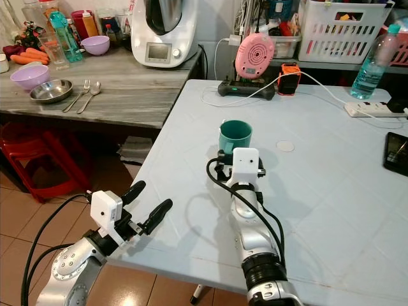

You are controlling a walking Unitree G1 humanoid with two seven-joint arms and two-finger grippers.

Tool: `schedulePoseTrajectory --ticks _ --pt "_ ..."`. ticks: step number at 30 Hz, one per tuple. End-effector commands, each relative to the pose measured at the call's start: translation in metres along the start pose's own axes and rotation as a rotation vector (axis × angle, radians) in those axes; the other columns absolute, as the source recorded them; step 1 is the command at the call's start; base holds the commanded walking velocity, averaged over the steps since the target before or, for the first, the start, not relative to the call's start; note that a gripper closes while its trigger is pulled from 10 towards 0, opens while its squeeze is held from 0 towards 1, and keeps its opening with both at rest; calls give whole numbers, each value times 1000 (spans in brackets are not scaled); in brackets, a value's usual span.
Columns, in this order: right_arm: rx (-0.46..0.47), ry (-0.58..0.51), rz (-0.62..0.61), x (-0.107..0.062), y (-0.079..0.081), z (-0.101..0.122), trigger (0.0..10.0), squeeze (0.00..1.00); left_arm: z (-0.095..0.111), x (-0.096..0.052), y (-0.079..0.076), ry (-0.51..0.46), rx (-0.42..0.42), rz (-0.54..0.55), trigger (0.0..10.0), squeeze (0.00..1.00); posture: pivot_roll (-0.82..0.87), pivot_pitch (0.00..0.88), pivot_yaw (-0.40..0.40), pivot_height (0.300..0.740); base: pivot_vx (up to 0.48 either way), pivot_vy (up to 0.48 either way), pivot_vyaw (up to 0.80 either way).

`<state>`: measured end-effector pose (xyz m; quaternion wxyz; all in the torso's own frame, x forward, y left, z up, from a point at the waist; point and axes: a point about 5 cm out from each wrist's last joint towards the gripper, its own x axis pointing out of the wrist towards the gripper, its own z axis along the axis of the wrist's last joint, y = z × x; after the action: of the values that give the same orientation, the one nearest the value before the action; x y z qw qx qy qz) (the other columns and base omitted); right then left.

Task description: Setting the table

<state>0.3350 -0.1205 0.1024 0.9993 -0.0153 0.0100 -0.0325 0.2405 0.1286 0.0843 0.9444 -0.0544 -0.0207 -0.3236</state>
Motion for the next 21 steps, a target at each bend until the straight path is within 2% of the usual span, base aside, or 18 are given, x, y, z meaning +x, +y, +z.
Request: schedulePoseTrajectory --ticks 1,10,11,12,13,14,15,21 --pt "3 -26 -21 2 -4 6 10000 0 4 3 1 -1 14 -20 10000 0 55 0 66 740 0 0 0" --pt "2 -33 -2 7 0 8 10000 0 5 6 1 -6 15 -21 10000 0 61 0 63 740 0 0 0" --pt "1 -34 1 7 1 9 6902 0 5 6 1 -8 14 -22 10000 0 62 0 62 740 0 0 0" --pt "0 -35 1 8 1 9 6902 0 5 6 1 -9 13 -22 10000 0 62 0 62 740 0 0 0" --pt "2 -37 7 10 2 10 3059 0 5 7 0 -10 11 -22 10000 0 67 0 59 740 0 0 0" --pt "0 -38 10 10 2 10 235 0 5 7 0 -10 10 -23 10000 0 67 0 59 740 0 0 0" --pt "-1 -39 11 11 2 10 0 0 5 7 0 -10 9 -23 10000 0 68 0 57 740 0 0 0" --pt "-6 -34 17 14 1 10 0 0 5 6 0 -11 8 -20 10000 0 70 0 52 740 0 0 0"
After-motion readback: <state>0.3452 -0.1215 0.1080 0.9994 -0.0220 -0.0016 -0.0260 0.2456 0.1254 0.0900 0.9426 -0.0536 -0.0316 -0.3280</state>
